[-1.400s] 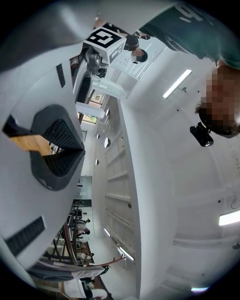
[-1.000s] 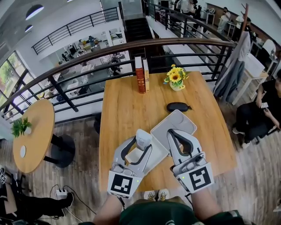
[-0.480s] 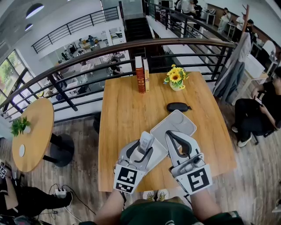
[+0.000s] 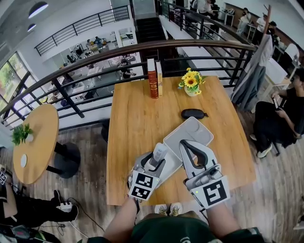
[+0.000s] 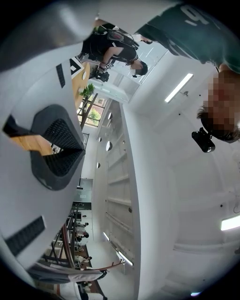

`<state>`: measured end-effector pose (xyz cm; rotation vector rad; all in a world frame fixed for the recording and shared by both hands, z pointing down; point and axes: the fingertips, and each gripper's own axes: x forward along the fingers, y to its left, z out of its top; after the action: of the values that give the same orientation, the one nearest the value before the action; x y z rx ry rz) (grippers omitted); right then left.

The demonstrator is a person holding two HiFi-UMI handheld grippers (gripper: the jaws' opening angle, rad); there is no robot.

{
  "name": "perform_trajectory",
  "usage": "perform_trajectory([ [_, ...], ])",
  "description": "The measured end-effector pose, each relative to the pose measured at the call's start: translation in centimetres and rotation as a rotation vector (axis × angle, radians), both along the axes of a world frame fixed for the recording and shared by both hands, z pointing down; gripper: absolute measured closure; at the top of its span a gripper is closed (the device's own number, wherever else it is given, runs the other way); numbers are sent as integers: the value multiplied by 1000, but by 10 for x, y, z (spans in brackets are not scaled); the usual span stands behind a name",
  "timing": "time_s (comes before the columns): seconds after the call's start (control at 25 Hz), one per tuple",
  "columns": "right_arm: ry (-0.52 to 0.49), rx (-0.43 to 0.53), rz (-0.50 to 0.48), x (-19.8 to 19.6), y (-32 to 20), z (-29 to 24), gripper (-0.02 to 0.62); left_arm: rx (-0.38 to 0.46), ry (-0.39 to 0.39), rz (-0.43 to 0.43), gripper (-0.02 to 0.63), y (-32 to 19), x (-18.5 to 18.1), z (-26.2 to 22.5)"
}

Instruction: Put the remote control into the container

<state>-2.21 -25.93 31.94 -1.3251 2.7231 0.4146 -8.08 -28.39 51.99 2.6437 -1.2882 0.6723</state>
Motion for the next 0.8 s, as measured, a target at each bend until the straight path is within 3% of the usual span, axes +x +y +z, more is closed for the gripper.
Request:
perform_trajectory([
  [0.52, -8, -6, 23, 7, 3, 4, 578, -201, -26, -17, 393, 2, 0, 80],
  [0.8, -7, -22, 42, 11, 2, 4, 578, -254, -67, -1, 393, 0, 7, 106],
])
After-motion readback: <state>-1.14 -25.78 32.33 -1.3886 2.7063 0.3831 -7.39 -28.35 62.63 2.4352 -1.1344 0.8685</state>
